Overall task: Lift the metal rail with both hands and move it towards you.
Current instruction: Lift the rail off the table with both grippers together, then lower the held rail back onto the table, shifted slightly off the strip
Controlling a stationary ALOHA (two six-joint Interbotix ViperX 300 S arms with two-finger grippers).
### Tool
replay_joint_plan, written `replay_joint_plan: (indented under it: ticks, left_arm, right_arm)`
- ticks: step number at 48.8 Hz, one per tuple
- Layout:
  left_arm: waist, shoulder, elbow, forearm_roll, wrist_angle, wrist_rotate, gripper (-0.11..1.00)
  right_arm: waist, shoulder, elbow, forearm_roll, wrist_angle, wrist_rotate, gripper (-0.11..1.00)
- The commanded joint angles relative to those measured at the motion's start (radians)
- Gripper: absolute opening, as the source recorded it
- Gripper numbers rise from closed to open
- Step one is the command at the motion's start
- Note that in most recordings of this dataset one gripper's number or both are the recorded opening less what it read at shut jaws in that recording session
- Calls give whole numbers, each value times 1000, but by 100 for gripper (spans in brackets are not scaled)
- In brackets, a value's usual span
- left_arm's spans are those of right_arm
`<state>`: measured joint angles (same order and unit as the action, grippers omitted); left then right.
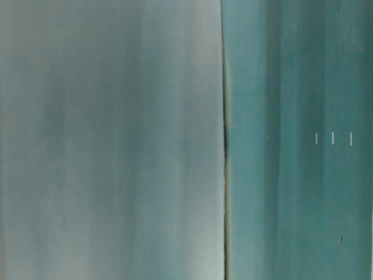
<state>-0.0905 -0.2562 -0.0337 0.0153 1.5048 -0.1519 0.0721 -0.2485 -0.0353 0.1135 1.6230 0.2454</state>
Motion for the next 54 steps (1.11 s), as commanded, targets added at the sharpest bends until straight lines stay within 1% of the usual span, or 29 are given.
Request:
replay_joint_plan:
  ticks: [1,5,10,13,18,39,43,48,52,54]
  left_arm:
    - [3,5,-95,5,40,-29,28]
    - [2,21,-143,5,84,-40,28]
    - [0,37,-204,3,89,-51,28]
    - [-2,41,-230,3,91,-54,28]
    - [0,51,-244,5,92,-52,28]
    - [2,55,-247,5,94,-51,28]
    - [8,60,-247,3,94,-48,28]
    - [23,60,-222,5,92,-41,28]
    - [51,63,-190,28,89,-40,28]
    - [64,63,-175,28,89,-37,28]
  right_arm:
    - [-21,11,-80,-5,35,64,40]
    - [-21,21,-127,-6,61,64,40]
    - [-20,29,-167,-8,74,64,40]
    - [-18,31,-178,-8,74,64,40]
    - [-18,29,-181,-8,74,64,40]
    - [-18,29,-176,-9,71,60,40]
    - [-25,29,-163,-17,69,57,40]
    - [-29,28,-135,-29,58,43,40]
    - [-38,21,-95,-40,43,25,40]
    - [-46,18,-75,-46,31,14,40]
